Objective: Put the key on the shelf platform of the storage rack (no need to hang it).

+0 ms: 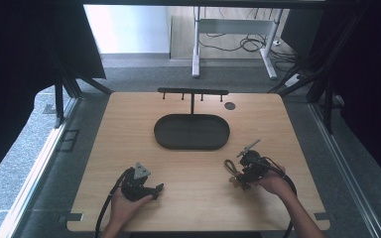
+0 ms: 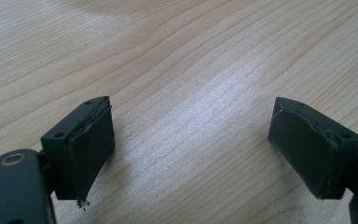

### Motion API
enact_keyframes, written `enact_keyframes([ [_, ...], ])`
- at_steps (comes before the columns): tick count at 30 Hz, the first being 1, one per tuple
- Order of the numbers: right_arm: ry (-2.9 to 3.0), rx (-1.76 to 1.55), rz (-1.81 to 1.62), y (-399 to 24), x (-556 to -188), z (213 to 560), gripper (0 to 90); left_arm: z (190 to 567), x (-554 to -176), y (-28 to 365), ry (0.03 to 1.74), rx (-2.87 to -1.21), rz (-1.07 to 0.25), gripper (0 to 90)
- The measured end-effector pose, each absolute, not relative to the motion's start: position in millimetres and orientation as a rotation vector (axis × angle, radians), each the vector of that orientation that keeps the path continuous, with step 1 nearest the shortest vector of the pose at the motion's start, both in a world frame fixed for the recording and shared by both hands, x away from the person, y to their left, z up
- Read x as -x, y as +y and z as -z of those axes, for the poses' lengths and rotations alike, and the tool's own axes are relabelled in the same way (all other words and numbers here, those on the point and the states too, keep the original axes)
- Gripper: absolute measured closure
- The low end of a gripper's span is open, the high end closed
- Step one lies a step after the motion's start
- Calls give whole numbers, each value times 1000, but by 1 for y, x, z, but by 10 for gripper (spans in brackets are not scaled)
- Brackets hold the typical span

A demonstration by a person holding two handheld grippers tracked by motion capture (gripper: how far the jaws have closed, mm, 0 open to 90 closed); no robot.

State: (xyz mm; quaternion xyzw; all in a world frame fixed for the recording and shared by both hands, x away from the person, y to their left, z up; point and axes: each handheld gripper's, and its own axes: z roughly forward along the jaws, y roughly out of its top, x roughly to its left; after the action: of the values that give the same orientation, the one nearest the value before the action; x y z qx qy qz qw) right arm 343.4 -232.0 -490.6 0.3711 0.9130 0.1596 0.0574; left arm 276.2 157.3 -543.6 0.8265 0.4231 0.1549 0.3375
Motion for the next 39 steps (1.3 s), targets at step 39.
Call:
enact_keyframes([
  [39, 2742, -1014, -569, -227, -341, 435, 666, 544, -276, 157, 1102, -2152, -405, 146],
])
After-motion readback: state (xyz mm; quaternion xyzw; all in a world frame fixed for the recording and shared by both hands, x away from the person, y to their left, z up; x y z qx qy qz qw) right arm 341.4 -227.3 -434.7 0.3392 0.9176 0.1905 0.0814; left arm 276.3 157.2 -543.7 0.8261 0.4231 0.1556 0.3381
